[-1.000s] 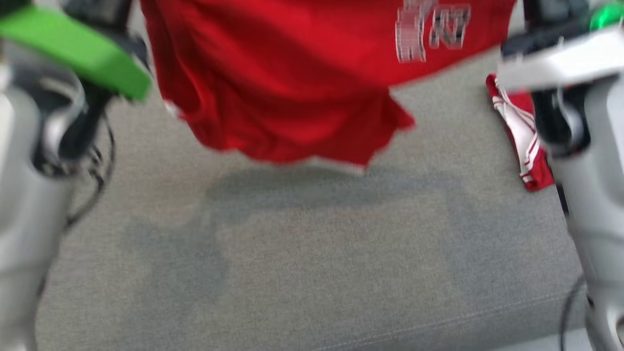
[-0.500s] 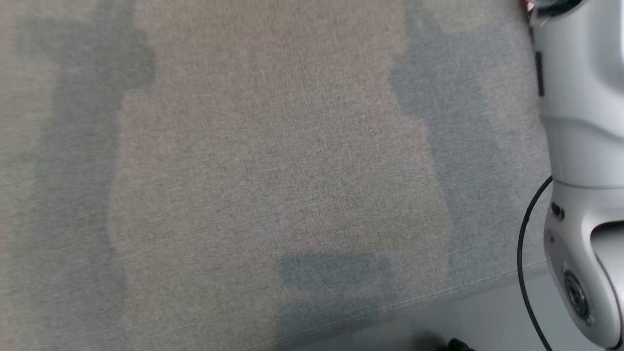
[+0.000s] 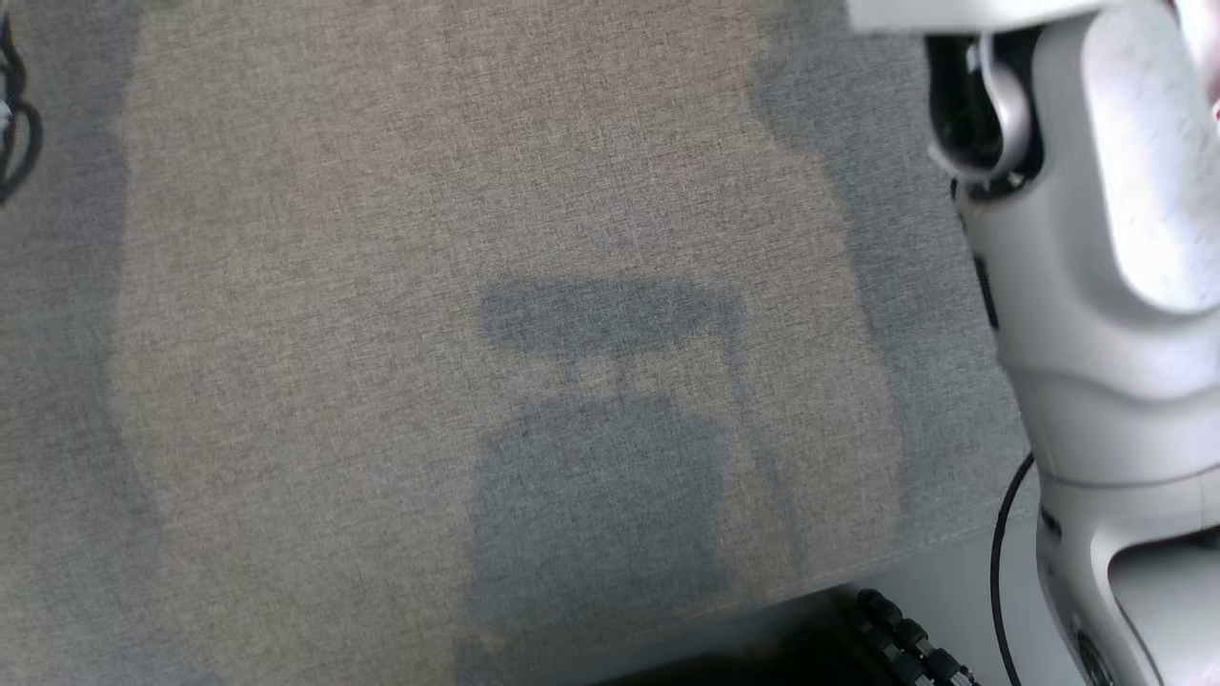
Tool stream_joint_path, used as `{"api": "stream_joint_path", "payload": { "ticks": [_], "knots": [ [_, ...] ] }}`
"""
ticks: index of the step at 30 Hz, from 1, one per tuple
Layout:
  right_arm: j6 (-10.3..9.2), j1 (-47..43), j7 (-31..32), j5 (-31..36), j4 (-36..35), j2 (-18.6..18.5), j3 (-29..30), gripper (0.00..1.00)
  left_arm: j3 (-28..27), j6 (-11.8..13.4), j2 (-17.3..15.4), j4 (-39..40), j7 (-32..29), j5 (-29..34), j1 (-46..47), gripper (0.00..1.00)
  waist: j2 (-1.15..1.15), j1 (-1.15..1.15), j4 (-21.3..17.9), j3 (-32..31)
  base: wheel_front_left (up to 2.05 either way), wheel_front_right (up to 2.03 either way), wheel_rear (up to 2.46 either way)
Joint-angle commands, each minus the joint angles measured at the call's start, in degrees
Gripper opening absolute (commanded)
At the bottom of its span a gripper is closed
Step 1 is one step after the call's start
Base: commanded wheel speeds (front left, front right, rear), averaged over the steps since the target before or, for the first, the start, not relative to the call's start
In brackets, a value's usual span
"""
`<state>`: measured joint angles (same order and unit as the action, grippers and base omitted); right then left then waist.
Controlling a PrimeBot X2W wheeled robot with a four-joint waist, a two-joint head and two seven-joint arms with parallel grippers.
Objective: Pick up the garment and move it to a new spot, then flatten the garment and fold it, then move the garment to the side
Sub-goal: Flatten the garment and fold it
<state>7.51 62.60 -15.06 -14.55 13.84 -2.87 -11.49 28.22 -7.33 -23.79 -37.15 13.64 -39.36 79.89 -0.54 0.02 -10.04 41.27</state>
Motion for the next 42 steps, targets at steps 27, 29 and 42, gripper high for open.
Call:
{"api": "stream_joint_path", "payload": {
  "ticks": [27, 29, 42],
  "knots": [
    [-0.08, -52.58, -0.16, -2.79, -13.69, -4.02, 5.80, 0.00, -11.50, 2.13, 8.28, 34.17, 1.59, 1.14, -70.36, 0.00, 0.54, -0.02, 9.23, -25.82, 0.00, 0.00, 0.00],
    [-0.08, -56.13, -0.16, -2.70, -14.86, -3.57, 6.81, 0.00, -12.87, 1.84, 9.92, 33.85, 1.59, 2.26, -73.57, 0.00, 0.54, -0.02, 9.24, -27.94, 0.00, 0.00, 0.00],
    [-0.15, -70.09, -0.17, -2.11, -20.11, -2.07, 7.60, 0.00, -18.86, 0.25, 15.14, 36.74, 1.61, 5.90, -88.15, 0.00, 0.54, -0.02, 8.57, -34.52, 0.00, 0.00, 0.00]
  ]
}}
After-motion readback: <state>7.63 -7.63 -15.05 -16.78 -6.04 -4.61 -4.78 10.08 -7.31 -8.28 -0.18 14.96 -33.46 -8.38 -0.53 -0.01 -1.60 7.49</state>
